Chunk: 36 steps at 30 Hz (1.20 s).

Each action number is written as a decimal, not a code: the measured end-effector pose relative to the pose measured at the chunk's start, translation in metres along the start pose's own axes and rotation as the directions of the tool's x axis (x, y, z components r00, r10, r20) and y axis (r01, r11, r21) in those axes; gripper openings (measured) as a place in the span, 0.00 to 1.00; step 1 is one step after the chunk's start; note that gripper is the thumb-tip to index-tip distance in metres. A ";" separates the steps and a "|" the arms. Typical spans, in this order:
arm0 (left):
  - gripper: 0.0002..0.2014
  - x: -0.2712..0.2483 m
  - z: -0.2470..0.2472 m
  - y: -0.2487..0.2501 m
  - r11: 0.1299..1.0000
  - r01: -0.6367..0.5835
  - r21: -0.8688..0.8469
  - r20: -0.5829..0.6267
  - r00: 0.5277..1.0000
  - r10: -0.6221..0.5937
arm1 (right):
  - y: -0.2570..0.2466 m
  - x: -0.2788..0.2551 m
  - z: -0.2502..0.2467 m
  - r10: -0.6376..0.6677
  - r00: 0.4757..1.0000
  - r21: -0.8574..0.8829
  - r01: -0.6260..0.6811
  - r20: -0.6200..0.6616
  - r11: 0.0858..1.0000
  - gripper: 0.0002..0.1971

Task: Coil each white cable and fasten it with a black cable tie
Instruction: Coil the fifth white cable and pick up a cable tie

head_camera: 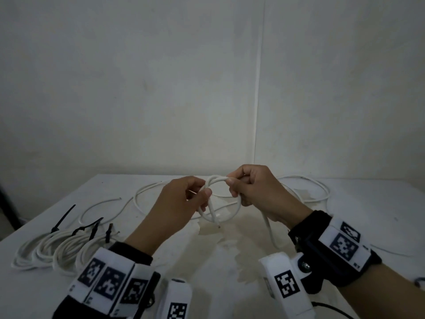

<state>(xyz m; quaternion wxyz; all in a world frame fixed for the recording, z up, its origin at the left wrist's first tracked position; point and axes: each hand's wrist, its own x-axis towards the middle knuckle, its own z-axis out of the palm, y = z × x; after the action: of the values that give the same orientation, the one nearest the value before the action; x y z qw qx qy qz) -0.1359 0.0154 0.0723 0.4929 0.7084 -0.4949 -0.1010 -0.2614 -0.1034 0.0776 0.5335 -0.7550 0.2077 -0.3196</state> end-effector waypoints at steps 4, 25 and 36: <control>0.06 -0.002 -0.006 0.006 0.988 0.041 -0.151 0.119 0.993 -0.023 | 0.004 -0.005 0.001 -0.007 0.998 0.006 0.007 -0.068 1.000 0.09; 0.05 0.013 0.017 -0.021 0.840 -0.199 0.506 -0.185 0.925 0.331 | -0.007 -0.007 0.017 0.191 0.979 0.212 -0.202 0.068 0.956 0.10; 0.19 0.004 -0.001 -0.002 0.842 0.253 -0.477 0.229 0.960 -0.158 | 0.004 0.002 0.001 0.009 0.997 0.108 0.000 -0.082 0.994 0.09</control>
<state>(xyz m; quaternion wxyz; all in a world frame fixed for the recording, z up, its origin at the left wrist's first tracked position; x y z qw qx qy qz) -0.1320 0.0130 0.0730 0.5995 0.5926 -0.4150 -0.3423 -0.2593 -0.1054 0.0741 0.5652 -0.7108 0.2134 -0.3601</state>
